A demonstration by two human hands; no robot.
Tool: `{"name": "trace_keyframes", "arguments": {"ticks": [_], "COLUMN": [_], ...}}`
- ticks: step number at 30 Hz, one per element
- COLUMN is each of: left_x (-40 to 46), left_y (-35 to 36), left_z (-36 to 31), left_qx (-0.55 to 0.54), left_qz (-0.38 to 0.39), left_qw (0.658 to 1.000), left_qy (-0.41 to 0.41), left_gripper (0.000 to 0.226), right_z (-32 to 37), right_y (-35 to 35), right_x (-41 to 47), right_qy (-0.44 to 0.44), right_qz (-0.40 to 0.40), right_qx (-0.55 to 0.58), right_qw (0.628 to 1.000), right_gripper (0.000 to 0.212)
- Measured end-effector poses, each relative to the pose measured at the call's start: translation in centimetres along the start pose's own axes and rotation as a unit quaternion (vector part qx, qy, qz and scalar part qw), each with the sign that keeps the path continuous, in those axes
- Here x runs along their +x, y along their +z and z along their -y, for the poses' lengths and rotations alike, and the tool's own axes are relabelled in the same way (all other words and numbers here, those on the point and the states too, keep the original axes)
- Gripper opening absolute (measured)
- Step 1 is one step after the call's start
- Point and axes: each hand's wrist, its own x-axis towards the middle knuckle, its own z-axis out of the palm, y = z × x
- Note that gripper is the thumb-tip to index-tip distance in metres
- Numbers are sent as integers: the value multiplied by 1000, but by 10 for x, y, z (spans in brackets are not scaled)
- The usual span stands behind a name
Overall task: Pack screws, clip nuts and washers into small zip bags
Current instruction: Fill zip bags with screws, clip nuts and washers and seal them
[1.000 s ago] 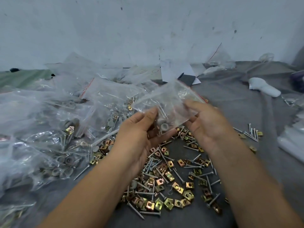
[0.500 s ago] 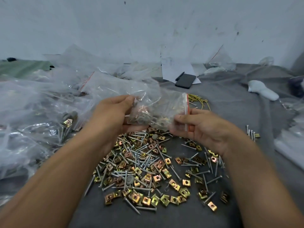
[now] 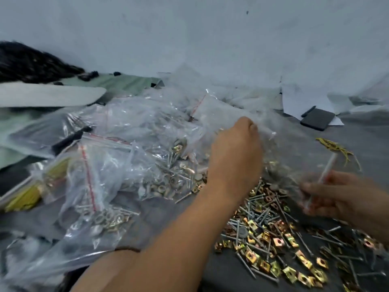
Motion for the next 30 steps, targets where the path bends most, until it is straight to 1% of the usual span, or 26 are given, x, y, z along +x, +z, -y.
{"name": "trace_keyframes", "arguments": {"ticks": [1, 4, 5, 6, 8, 9, 10, 13, 15, 16, 17, 18, 20, 21, 22, 24, 26, 28, 30], "left_x": [-1, -3, -2, 1, 6, 8, 13, 31, 42, 48, 52, 56, 60, 60, 61, 59, 57, 52, 40], "left_y": [2, -2, -5, -9, -20, -28, -36, -63, -82, -91, -99, -104, -111, -114, -116, -119, -120, -117, -107], "left_z": [0, 0, 1, 3, 7, 9, 11, 16, 25, 32, 40, 48, 63, 69, 72, 72, 67, 60, 50], "left_qx": [-33, -66, -91, -131, -233, -289, -340, -465, -536, -550, -536, -493, -350, -280, -230, -174, -143, -72, 13], "left_qz": [-10, -26, -24, -4, 38, 45, 39, -32, -106, -142, -173, -194, -209, -209, -209, -214, -234, -274, -320], "left_qw": [999, 996, 993, 984, 949, 927, 907, 857, 805, 787, 786, 805, 868, 892, 906, 920, 928, 935, 932], "left_qy": [-18, -44, -73, -116, -209, -236, -244, -221, -229, -241, -255, -267, -283, -287, -287, -280, -254, -213, -170], "left_gripper": [27, 28, 29, 29, 28, 27, 26, 21, 17, 16, 15, 15, 22, 28, 33, 41, 53, 55, 49], "right_z": [-2, -5, -5, -6, -6, -6, -6, -7, -11, -12, -13, -14, -15, -14, -13, -11, -7, -1, 7], "right_y": [-2, -5, -5, -4, -3, -3, -3, -2, 0, 1, 3, 4, 5, 6, 7, 12, 14, 10, 4], "right_x": [2, 6, 7, 9, 11, 13, 15, 20, 23, 24, 24, 25, 26, 26, 26, 23, 21, 17, 11], "right_qy": [-2, -6, -7, -12, -29, -41, -54, -74, -70, -65, -60, -56, -58, -66, -78, -107, -136, -150, -143], "right_qz": [-5, -9, -9, -12, -12, -13, -18, -30, -44, -48, -50, -55, -69, -78, -90, -124, -166, -198, -223], "right_qx": [-9, -9, 1, 13, 38, 44, 49, 66, 59, 54, 50, 49, 41, 37, 33, 35, 47, 60, 72], "right_qw": [1000, 1000, 1000, 1000, 999, 998, 997, 995, 995, 995, 996, 996, 995, 994, 992, 986, 976, 967, 962], "right_gripper": [76, 74, 74, 72, 67, 66, 66, 68, 68, 70, 71, 74, 71, 63, 53, 31, 17, 13, 17]}}
